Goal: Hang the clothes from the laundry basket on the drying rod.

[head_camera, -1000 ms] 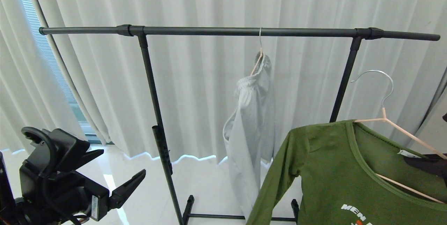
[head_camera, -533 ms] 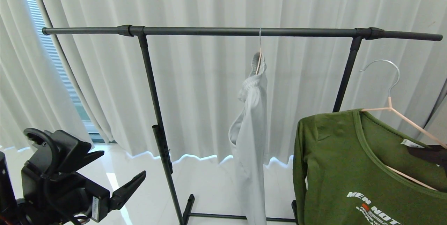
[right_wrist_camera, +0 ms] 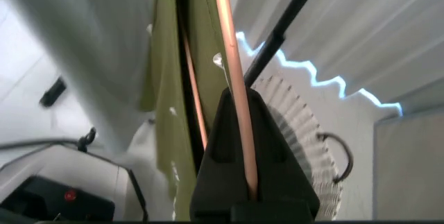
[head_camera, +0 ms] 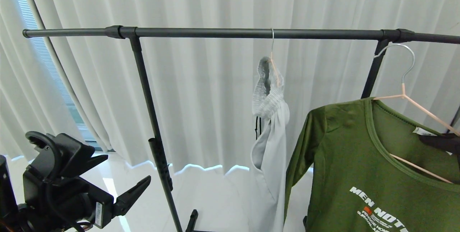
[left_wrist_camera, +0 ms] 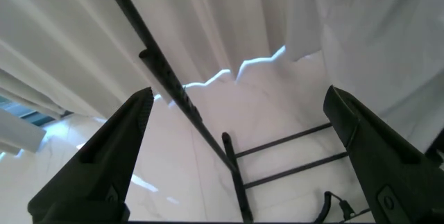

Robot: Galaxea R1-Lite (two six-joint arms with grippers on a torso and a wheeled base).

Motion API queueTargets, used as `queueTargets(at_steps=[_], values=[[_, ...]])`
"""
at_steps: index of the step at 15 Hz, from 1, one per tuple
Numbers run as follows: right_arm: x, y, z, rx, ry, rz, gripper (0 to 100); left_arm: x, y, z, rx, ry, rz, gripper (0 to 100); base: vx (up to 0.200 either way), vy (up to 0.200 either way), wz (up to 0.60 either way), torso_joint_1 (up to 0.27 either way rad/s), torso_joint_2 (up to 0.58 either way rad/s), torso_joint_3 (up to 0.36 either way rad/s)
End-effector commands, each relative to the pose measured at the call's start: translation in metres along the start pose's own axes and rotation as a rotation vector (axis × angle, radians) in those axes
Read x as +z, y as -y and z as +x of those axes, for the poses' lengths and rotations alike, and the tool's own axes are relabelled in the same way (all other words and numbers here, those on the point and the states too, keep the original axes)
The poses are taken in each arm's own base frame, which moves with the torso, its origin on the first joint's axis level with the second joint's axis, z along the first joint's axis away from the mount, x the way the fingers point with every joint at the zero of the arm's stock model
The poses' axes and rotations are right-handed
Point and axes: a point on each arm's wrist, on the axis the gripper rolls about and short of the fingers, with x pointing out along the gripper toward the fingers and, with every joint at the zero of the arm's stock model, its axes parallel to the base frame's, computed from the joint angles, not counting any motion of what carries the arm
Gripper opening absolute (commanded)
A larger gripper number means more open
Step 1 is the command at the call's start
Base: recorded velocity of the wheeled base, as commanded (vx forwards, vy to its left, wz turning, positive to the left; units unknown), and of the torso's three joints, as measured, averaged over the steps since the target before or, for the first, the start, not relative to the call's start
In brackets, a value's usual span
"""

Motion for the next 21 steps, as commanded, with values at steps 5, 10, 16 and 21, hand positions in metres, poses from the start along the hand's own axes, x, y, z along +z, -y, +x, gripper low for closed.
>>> queueTargets(at_steps=[5, 10, 16, 21], values=[[0.017, 0.003, -0.002, -0.007, 0.047, 0.001, 0, -0.001, 0.0, 0.0, -0.002, -0.003, 0.001, 100, 0.12, 0.0, 0.0, 0.002, 0.0, 0.001], [0.055, 0.012, 0.015, -0.016, 0.095, 0.023, 0, 0.0, 0.0, 0.0, -0.003, 0.0, 0.001, 100, 0.0, 0.0, 0.0, 0.0, 0.0, 0.0], [0.077, 0.035, 0.065, -0.072, 0.032, 0.052, 0, 0.001, 0.004, -0.001, -0.029, 0.013, 0.011, 100, 0.0, 0.0, 0.0, 0.0, 0.0, 0.0], [0.075, 0.046, 0.086, -0.102, 0.002, 0.068, 0, 0.002, 0.005, -0.001, -0.035, 0.013, 0.013, 100, 0.0, 0.0, 0.0, 0.0, 0.0, 0.0]])
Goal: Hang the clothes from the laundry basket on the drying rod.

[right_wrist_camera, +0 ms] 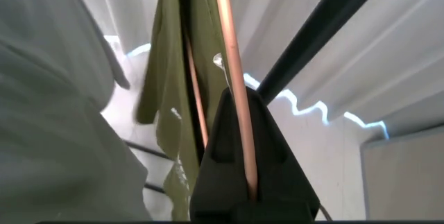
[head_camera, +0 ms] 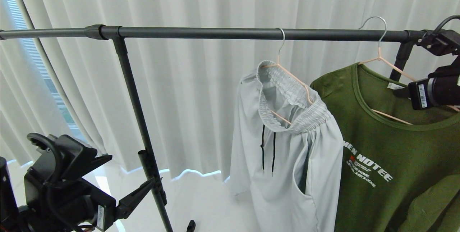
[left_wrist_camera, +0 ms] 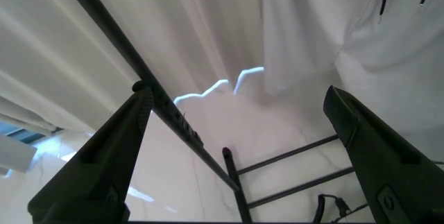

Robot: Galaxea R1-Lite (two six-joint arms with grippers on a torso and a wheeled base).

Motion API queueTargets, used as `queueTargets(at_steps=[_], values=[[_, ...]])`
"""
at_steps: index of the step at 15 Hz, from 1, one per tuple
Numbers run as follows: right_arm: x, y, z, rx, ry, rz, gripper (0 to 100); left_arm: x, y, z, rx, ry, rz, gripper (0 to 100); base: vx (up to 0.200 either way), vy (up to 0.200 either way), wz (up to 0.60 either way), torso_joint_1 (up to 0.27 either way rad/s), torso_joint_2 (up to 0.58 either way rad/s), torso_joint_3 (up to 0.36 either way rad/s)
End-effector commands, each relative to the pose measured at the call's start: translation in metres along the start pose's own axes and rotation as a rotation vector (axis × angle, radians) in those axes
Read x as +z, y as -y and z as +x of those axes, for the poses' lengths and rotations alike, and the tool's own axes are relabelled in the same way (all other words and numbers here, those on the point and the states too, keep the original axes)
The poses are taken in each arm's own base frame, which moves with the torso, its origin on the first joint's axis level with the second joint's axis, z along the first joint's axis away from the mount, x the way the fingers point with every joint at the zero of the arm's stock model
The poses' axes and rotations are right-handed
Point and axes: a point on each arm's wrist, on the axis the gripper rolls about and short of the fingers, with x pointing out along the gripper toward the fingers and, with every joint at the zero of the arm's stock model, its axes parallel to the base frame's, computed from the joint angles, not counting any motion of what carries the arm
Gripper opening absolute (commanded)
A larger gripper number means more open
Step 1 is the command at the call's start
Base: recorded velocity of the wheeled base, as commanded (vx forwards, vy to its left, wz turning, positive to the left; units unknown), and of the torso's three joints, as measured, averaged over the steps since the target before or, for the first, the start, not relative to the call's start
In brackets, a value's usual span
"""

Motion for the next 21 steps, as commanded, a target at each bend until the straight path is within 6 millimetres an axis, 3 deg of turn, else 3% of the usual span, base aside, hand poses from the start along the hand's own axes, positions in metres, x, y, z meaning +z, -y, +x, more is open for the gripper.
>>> queueTargets(at_steps=[1, 11, 12, 15, 18, 21], values=[[-0.002, 0.003, 0.014, -0.013, -0.016, 0.004, 0, 0.0, 0.0, 0.0, 0.0, 0.002, 0.0, 100, 0.0, 0.0, 0.0, 0.0, 0.0, 0.0], [-0.004, -0.002, 0.018, -0.003, -0.03, -0.005, 0, 0.001, 0.002, 0.0, -0.012, 0.005, 0.005, 100, 0.0, 0.0, 0.0, 0.0, 0.0, 0.0], [-0.004, -0.002, 0.018, -0.003, -0.03, -0.005, 100, 0.001, 0.002, 0.0, -0.012, 0.005, 0.005, 100, 0.0, 0.0, 0.0, 0.0, 0.0, 0.0], [-0.004, -0.002, 0.016, -0.01, -0.024, -0.004, 100, 0.001, 0.002, -0.001, -0.012, 0.007, 0.005, 100, 0.0, 0.0, 0.0, 0.0, 0.0, 0.0], [-0.002, -0.004, -0.01, -0.014, 0.03, 0.005, 100, 0.0, 0.001, -0.001, -0.001, 0.004, 0.0, 100, 0.0, 0.0, 0.0, 0.0, 0.0, 0.0], [-0.01, -0.011, -0.065, -0.014, 0.129, 0.032, 100, -0.002, -0.009, -0.001, 0.066, -0.015, -0.022, 100, 0.0, 0.0, 0.0, 0.0, 0.0, 0.0]])
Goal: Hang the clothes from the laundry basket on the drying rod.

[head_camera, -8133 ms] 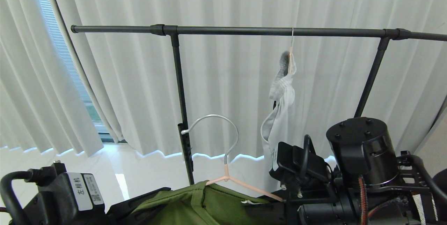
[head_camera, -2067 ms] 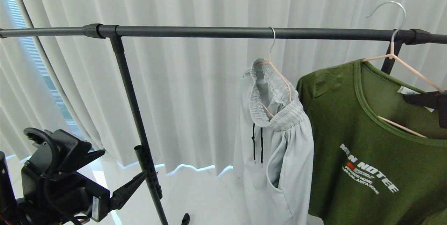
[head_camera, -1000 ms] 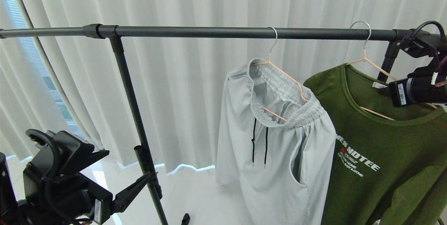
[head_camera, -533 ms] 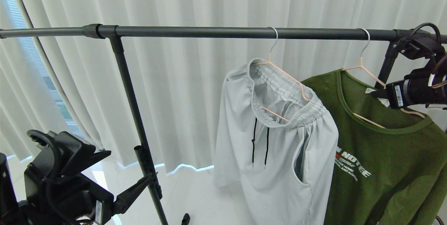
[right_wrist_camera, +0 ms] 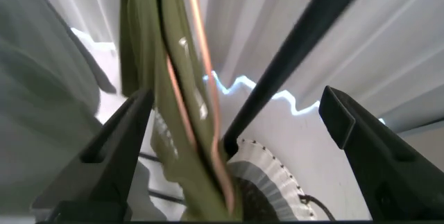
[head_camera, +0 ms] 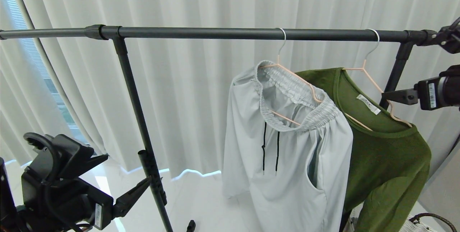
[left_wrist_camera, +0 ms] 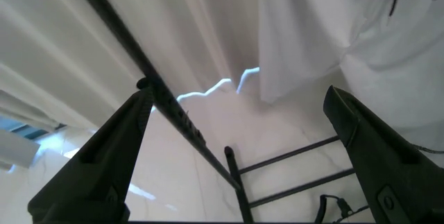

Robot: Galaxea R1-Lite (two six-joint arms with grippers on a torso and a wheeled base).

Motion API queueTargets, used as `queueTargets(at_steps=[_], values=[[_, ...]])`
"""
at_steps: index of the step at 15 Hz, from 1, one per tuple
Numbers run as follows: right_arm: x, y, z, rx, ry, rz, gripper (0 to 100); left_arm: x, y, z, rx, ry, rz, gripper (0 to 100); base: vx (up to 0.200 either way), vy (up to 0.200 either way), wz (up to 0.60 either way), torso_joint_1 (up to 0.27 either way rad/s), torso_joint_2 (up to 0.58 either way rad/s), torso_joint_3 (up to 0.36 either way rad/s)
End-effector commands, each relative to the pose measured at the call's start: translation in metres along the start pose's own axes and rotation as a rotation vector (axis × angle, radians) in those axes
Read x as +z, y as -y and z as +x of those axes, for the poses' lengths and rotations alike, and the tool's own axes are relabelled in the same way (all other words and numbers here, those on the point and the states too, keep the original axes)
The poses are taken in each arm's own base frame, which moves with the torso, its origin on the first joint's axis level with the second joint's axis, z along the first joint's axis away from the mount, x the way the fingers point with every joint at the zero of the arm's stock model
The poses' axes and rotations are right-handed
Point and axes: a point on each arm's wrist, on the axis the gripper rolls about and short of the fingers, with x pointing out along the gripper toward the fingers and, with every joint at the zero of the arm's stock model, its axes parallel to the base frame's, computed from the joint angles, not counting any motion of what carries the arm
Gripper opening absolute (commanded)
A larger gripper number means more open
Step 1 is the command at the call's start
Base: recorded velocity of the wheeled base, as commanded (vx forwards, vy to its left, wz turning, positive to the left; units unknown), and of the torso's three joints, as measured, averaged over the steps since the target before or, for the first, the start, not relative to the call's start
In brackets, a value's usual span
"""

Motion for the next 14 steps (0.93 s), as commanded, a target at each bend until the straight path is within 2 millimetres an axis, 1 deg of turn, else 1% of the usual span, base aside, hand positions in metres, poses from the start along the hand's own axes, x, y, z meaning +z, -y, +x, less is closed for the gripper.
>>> queueTargets(at_steps=[1, 2, 3, 4, 5, 6, 9, 12, 14], values=[[-0.009, -0.006, -0.057, -0.004, 0.101, -0.001, 100, -0.002, -0.009, -0.001, 0.063, -0.013, -0.022, 100, 0.0, 0.0, 0.0, 0.0, 0.0, 0.0], [-0.018, -0.007, -0.072, -0.012, 0.119, -0.001, 100, -0.003, -0.014, -0.002, 0.103, -0.017, -0.034, 100, 0.0, 0.0, 0.0, 0.0, 0.0, 0.0], [-0.024, -0.008, -0.079, -0.017, 0.125, -0.001, 100, -0.003, -0.015, -0.003, 0.118, -0.017, -0.038, 100, 0.0, 0.0, 0.0, 0.0, 0.0, 0.0], [-0.038, -0.009, -0.097, -0.034, 0.143, 0.001, 100, -0.004, -0.021, -0.008, 0.163, -0.009, -0.05, 100, 0.0, 0.0, 0.0, 0.0, 0.0, 0.0], [-0.048, -0.009, -0.106, -0.051, 0.148, 0.001, 100, -0.004, -0.024, -0.011, 0.199, -0.005, -0.058, 100, 0.0, 0.0, 0.0, 0.0, 0.0, 0.0], [-0.055, -0.009, -0.113, -0.067, 0.154, 0.004, 100, -0.004, -0.026, -0.014, 0.234, -0.002, -0.063, 100, -0.2, 0.0, 0.0, -0.002, 0.0, -0.002], [-0.074, -0.01, -0.125, -0.104, 0.156, 0.016, 100, -0.008, -0.028, -0.026, 0.307, 0.013, -0.075, 100, -0.2, 0.0, 0.0, 0.001, 0.01, -0.001], [-0.087, -0.01, -0.133, -0.143, 0.16, 0.022, 100, -0.021, -0.023, -0.041, 0.33, 0.027, -0.078, 100, -0.2, 0.0, 0.0, -0.01, 0.0, 0.004], [-0.102, -0.011, -0.139, -0.17, 0.153, 0.027, 100, -0.031, -0.018, -0.052, 0.348, 0.045, -0.076, 100, -0.2, 0.0, 0.0, -0.002, 0.0, 0.005]])
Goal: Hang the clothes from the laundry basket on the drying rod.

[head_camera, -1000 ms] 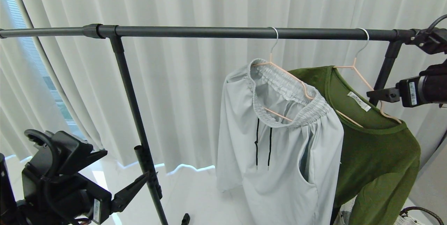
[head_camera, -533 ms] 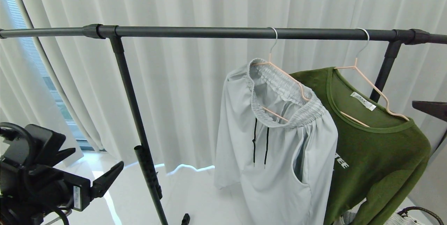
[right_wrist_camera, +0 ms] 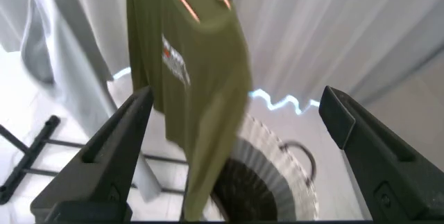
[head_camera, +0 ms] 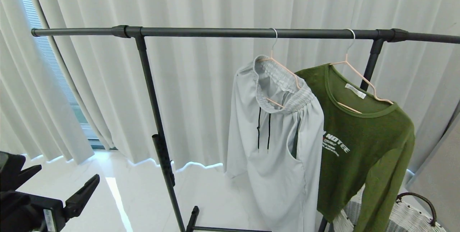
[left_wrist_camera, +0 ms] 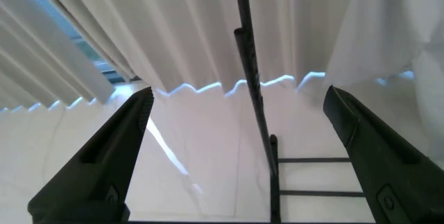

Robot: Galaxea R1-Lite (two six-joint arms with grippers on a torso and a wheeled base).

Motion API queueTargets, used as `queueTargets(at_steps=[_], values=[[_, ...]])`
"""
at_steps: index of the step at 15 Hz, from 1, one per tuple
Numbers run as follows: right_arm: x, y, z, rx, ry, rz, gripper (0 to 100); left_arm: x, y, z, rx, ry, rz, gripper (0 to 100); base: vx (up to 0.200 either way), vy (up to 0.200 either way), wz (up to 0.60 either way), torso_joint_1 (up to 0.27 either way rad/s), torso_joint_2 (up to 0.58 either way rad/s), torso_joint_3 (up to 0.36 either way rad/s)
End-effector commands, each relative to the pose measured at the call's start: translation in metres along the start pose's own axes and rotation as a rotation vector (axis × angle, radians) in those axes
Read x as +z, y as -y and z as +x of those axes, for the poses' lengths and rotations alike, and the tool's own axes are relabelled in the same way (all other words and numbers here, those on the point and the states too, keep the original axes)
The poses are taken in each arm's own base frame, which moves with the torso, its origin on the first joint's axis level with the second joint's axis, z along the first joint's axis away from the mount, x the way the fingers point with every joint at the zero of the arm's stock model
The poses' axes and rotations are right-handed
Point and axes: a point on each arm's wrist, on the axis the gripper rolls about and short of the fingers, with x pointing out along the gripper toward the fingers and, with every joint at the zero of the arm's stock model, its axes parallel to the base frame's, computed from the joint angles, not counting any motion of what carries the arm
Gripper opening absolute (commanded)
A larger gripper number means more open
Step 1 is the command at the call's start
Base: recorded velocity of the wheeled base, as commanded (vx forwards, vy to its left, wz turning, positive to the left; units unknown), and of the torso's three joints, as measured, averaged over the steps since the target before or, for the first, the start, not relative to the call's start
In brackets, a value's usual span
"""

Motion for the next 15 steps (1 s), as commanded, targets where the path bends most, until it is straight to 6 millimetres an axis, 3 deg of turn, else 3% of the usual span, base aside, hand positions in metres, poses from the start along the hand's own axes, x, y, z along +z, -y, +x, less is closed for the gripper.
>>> queueTargets(at_steps=[1, 3, 8, 9, 11, 13, 15], values=[[-0.017, -0.001, -0.014, -0.037, 0.012, -0.004, 100, -0.011, 0.0, -0.018, 0.039, 0.041, -0.005, 100, -0.2, 0.0, 0.0, -0.002, 0.01, 0.002], [-0.038, -0.003, -0.023, -0.081, -0.001, -0.018, 100, -0.022, 0.001, -0.028, 0.093, 0.045, -0.01, 100, -0.2, 0.0, 0.0, 0.0, 0.0, 0.005], [-0.101, -0.013, -0.045, -0.139, -0.001, -0.076, 100, -0.049, 0.001, -0.053, 0.244, 0.051, -0.027, 100, 0.0, 0.0, 0.0, 0.0, 0.0, 0.0], [-0.125, -0.016, -0.05, -0.182, -0.001, -0.094, 100, -0.057, 0.001, -0.062, 0.305, 0.036, -0.036, 100, 0.0, 0.0, 0.0, 0.0, 0.0, 0.0], [-0.151, -0.019, -0.054, -0.23, 0.011, -0.105, 100, -0.071, 0.003, -0.076, 0.356, 0.046, -0.049, 100, 0.0, 0.0, 0.0, 0.0, 0.0, 0.0], [-0.171, -0.023, -0.06, -0.237, 0.074, -0.106, 100, -0.091, 0.007, -0.091, 0.408, 0.064, -0.065, 100, 0.0, 0.0, 0.0, 0.0, 0.0, 0.0], [-0.184, -0.024, -0.058, -0.241, 0.089, -0.104, 100, -0.095, 0.008, -0.097, 0.426, 0.128, -0.082, 100, 0.0, 0.0, 0.0, 0.0, 0.0, 0.0]])
